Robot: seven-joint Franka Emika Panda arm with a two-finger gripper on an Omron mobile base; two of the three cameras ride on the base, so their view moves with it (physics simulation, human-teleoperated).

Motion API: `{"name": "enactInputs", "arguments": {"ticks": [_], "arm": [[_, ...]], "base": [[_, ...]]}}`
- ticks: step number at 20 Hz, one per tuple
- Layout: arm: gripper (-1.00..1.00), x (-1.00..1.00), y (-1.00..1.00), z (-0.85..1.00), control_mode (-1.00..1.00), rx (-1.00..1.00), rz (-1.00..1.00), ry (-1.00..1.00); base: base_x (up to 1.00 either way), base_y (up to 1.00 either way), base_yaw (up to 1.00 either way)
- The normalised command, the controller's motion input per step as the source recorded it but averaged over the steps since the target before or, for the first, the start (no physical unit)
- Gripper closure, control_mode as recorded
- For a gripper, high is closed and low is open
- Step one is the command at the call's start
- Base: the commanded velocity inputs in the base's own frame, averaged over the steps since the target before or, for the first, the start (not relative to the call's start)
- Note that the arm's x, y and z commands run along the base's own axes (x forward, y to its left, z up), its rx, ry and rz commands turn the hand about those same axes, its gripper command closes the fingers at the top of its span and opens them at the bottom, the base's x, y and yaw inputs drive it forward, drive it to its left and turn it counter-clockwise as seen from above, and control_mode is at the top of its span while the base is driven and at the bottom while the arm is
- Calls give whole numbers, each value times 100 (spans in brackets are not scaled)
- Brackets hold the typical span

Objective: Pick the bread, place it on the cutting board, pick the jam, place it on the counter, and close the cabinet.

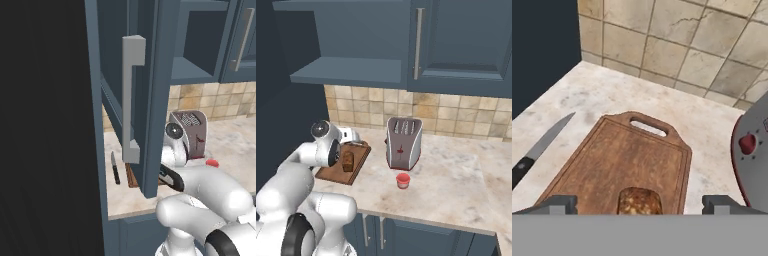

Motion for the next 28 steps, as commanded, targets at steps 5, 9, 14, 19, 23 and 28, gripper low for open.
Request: {"name": "enactInputs", "arguments": {"ticks": [5,9,14,19,23,28], "arm": [[-100,-48,0,2,-100,1,0,-17],[-100,-50,0,1,-100,4,0,-16],[-100,-48,-1,1,-100,5,0,-14],[-100,-41,-1,0,-100,5,0,-14],[-100,-35,0,0,-100,2,0,-14],[-100,-39,0,0,-100,2,0,-13]], "base": [[0,0,0],[0,0,0],[0,0,0],[0,0,0],[0,0,0],[0,0,0]]}}
